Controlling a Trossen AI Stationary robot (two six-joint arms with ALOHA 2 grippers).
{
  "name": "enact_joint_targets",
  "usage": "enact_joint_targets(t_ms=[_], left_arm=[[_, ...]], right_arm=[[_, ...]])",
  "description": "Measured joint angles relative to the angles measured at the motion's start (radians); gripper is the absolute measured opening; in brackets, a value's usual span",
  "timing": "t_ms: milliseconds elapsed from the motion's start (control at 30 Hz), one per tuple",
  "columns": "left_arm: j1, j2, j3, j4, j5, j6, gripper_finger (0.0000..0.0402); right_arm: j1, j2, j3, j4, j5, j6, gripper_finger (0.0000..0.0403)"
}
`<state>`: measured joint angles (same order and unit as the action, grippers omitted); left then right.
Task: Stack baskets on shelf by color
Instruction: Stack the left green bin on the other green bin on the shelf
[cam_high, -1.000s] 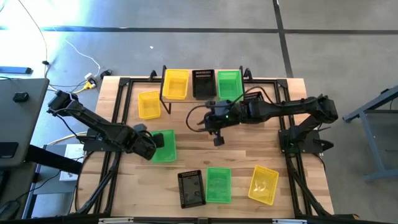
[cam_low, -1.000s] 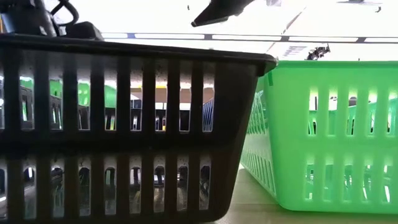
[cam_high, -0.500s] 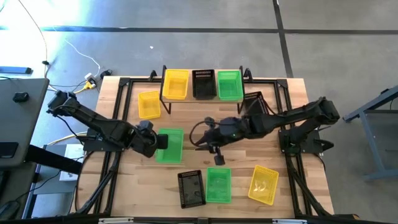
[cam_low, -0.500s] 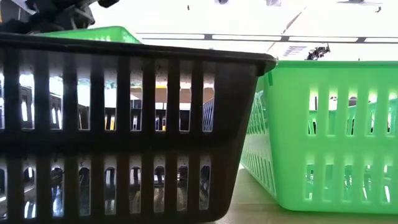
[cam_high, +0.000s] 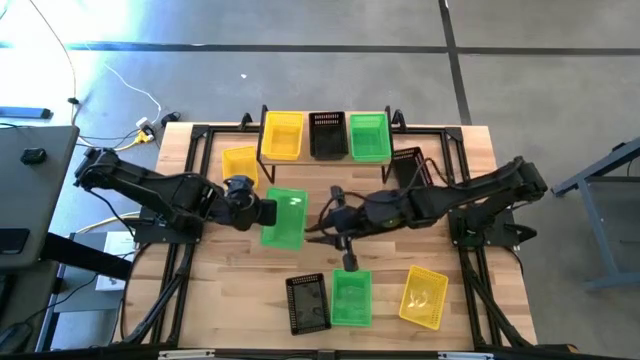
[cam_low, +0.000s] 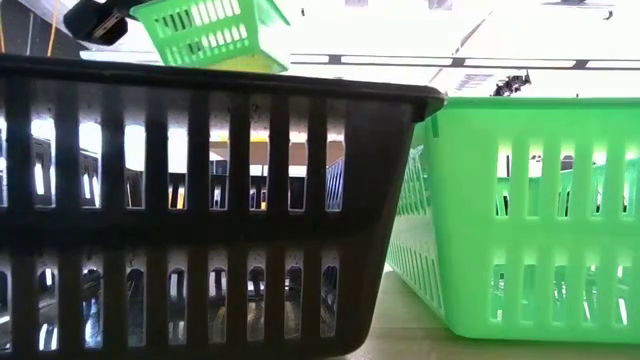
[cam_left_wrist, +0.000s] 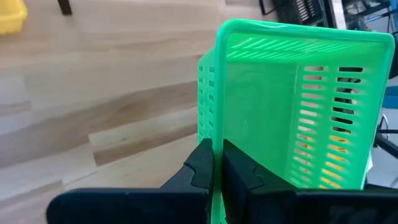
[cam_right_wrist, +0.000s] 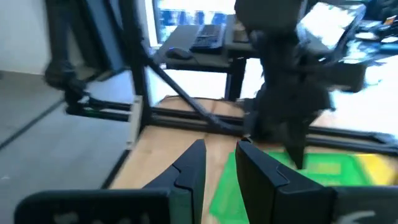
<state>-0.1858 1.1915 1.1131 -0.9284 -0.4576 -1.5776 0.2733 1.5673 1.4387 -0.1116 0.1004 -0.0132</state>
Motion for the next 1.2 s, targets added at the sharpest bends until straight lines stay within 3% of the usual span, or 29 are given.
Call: enact_joint_targets(t_ms=[200, 467, 1033, 1200], left_arm=[[0.036, 0.000, 0.016, -0.003, 0.002, 0.034, 0.0000], [0.070, 0.010, 0.017, -0.001, 0.037, 0.041, 0.0000], [0.088, 0.190, 0.017, 0.010, 0.090, 0.036, 0.0000], [0.104, 0.192, 0.017, 0.016, 0.089, 0.036, 0.0000]], right_arm=[[-0.006, -0.001, 0.115, -0.154, 0.083, -0.077, 0.0075], [-0.011, 0.027, 0.119, -0.231, 0.094, -0.065, 0.0075], [0.009, 0.223, 0.117, -0.275, 0.098, -0.092, 0.0076], [0.009, 0.275, 0.117, -0.273, 0.099, -0.075, 0.0103]])
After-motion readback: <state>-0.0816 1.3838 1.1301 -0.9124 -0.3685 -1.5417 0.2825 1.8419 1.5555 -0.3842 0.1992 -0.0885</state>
